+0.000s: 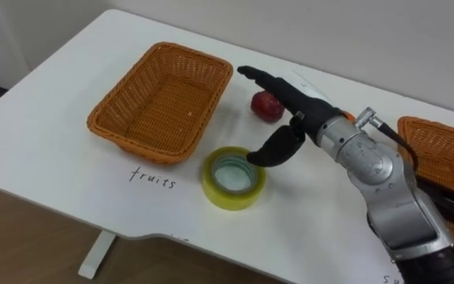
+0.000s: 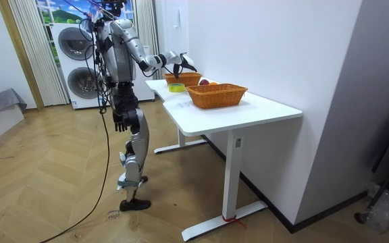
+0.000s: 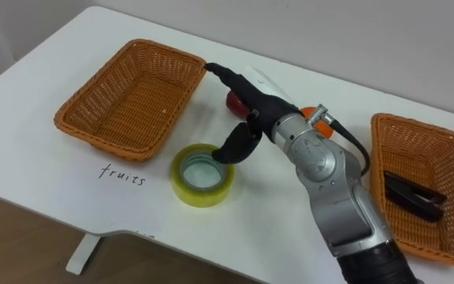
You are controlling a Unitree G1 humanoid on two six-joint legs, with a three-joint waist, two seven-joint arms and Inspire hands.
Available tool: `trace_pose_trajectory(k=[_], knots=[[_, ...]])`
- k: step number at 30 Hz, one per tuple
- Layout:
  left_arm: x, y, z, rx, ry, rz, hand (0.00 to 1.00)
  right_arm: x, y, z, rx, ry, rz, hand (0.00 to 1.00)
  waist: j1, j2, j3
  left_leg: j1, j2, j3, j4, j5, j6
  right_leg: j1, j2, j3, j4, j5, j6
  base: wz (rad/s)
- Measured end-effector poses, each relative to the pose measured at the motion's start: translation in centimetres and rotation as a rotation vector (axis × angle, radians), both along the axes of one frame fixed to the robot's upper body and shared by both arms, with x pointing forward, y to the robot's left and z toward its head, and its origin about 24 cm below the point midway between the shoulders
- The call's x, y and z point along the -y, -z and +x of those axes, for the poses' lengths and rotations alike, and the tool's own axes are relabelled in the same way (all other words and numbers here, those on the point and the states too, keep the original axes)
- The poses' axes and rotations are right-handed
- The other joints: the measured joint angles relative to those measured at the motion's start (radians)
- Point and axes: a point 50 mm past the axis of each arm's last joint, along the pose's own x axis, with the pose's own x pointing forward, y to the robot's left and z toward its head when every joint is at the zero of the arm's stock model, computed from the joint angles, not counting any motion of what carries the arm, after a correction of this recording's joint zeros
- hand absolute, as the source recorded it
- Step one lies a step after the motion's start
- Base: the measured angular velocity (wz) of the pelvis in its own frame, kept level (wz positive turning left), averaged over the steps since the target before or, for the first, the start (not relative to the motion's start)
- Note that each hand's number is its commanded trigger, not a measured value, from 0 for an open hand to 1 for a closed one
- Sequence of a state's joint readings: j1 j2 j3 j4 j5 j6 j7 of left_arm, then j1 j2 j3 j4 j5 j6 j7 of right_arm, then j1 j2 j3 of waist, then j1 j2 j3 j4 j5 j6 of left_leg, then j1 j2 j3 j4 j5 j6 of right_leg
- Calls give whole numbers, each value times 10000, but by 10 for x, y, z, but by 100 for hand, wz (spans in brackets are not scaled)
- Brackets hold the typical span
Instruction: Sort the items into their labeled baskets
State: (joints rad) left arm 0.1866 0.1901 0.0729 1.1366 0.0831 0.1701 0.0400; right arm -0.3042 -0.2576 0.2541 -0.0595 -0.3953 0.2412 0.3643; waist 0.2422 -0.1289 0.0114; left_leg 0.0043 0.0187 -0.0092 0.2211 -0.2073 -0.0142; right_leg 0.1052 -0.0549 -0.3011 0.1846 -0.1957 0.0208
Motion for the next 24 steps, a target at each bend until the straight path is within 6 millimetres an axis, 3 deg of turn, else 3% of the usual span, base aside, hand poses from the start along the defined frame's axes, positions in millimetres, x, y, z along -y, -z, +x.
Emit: trace_pose_trajectory(k=[7, 12, 24], knots=[[-1, 0, 4, 49, 117, 120, 0, -10, 5, -2, -165, -346, -31, 0, 147, -66, -32, 23, 1, -12, 1, 7, -8, 1, 2, -5, -5, 0, 0, 0], [-3, -1, 9, 150, 165, 116, 0, -19, 19, -4, -778, -614, -121, 0, 152, -183, 13, -11, -4, -77, -8, 8, -10, 9, 6, -19, -5, 0, 0, 4], [-2, -1, 7, 72, 341, 13, 0, -7, 49, 0, -1861, 109, -385, 0, 132, -128, 79, -99, -38, -219, 27, 8, -10, -5, -5, -76, -30, 0, 0, 2]])
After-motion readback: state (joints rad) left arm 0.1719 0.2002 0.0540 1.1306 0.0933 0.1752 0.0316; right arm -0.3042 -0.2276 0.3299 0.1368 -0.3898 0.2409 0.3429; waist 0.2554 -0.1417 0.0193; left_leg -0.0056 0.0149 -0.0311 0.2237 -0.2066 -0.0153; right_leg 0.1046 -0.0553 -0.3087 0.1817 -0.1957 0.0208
